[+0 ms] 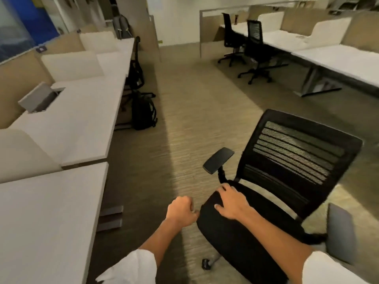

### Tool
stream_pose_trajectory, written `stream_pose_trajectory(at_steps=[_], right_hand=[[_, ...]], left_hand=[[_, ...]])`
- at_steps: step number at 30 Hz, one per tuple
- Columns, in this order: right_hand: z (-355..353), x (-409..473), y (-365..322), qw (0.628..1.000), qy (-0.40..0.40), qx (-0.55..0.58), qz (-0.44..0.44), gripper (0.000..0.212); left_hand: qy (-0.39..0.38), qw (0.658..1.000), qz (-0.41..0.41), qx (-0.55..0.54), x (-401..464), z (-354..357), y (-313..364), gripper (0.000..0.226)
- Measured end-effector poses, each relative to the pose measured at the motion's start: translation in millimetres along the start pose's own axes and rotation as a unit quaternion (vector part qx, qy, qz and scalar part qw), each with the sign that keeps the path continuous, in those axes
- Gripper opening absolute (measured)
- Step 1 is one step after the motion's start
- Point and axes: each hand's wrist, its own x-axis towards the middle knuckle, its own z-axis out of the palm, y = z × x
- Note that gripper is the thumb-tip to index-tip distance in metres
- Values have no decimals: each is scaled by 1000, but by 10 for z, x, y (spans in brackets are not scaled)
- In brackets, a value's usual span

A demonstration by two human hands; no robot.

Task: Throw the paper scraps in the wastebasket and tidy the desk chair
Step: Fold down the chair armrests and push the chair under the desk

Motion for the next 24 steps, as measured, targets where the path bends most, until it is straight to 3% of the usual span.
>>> stream_pose_trajectory(at_steps=[12,19,24], right_hand=[[-417,-614,1948,962,62,20,264,66],[-360,-969,2370,926,48,52,371,60],[-236,-1193,2530,904,28,71,421,55]], left_hand=[[-58,973,221,41,1340,340,1705,26],[-93,947,298,69,1886,487,2214,26],[-118,942,309,65,2045,602,2506,23]])
